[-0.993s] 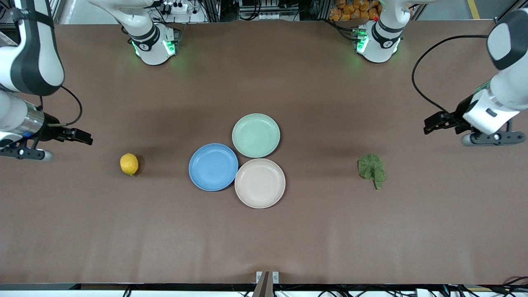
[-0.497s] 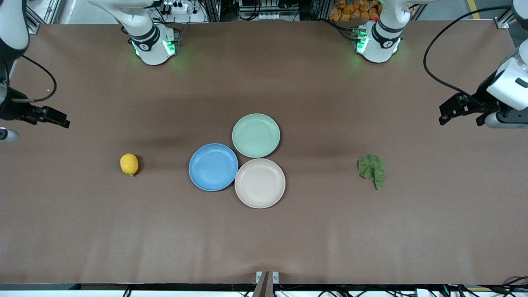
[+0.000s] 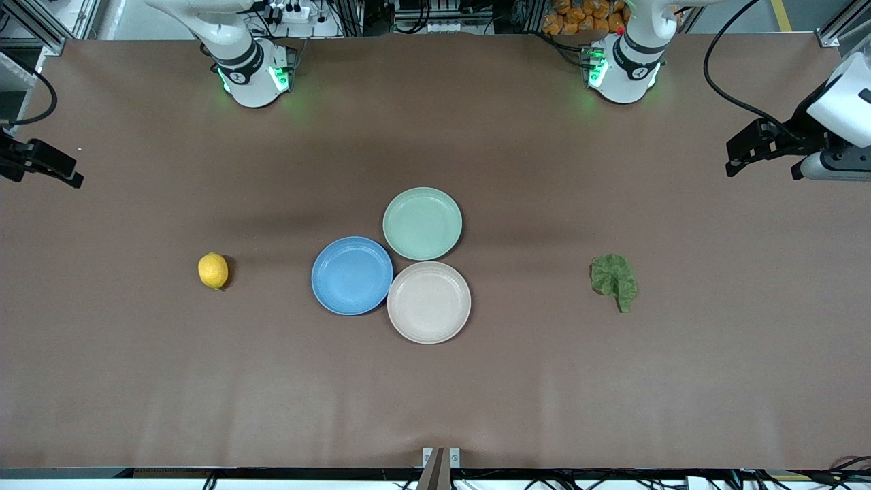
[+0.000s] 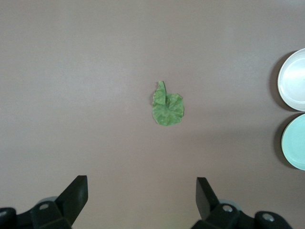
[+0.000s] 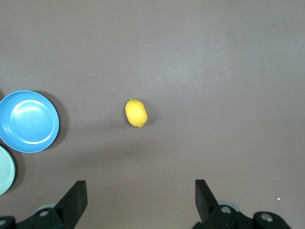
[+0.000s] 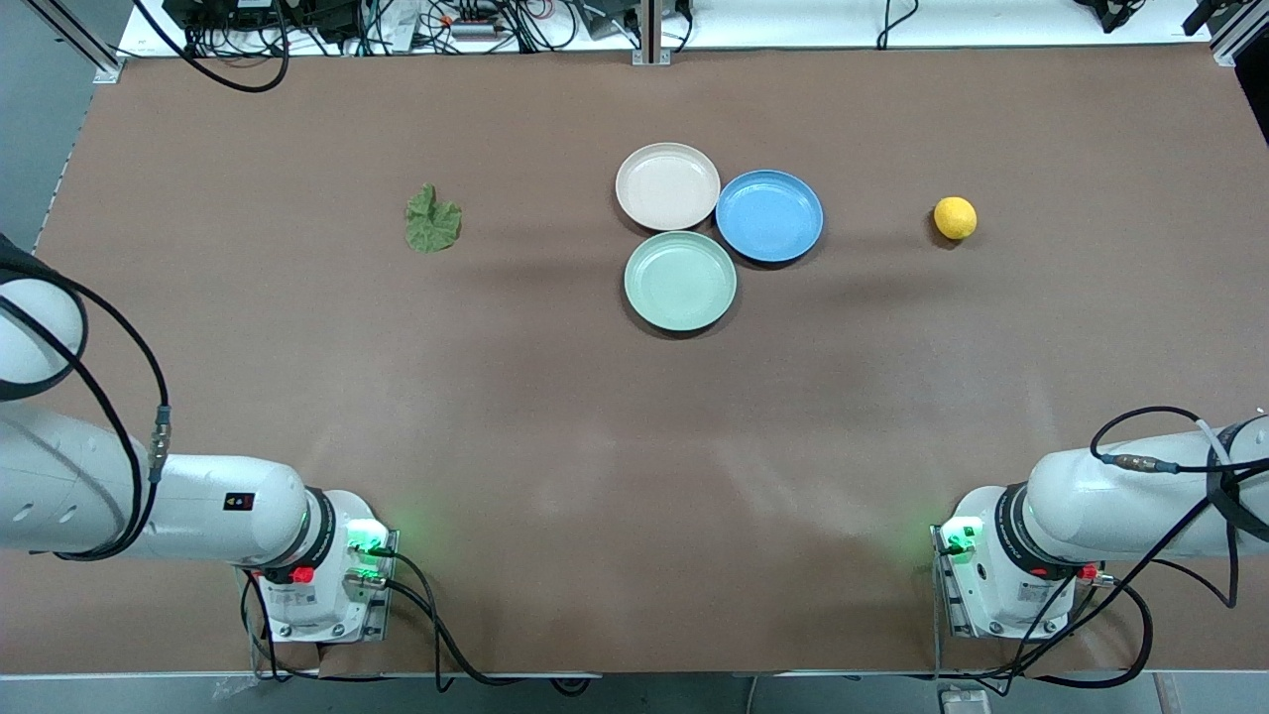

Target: Pick lemon and lettuce from blue and beige plates

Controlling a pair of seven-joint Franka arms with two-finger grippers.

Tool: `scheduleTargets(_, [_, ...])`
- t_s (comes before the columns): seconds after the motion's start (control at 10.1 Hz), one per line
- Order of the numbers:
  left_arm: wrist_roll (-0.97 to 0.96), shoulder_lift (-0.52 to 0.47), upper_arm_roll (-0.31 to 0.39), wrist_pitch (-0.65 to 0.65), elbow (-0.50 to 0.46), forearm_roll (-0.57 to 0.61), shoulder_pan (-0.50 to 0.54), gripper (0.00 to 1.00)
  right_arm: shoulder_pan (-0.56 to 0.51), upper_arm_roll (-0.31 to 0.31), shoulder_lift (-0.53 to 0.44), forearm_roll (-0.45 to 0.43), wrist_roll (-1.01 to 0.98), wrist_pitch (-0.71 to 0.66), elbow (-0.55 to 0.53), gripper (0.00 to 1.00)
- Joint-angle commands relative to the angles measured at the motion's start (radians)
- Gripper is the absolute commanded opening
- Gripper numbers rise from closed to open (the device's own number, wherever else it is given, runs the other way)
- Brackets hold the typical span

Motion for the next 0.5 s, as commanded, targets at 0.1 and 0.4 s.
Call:
scheduleTargets(0.1, [0.001, 0.005, -0.02, -0.029, 0.031, 0.018, 0.015, 1.0, 0.028, -0.003, -0.038, -0.007, 0.016, -0.007, 0.012, 1.0])
scheduleTargets(0.4, [-0.001, 0.005, -0.02, -0.029, 0.031, 0.019, 0.015, 1.0, 0.059, -0.033, 0.004, -0.007, 0.011, 0.005, 0.051, 1.0])
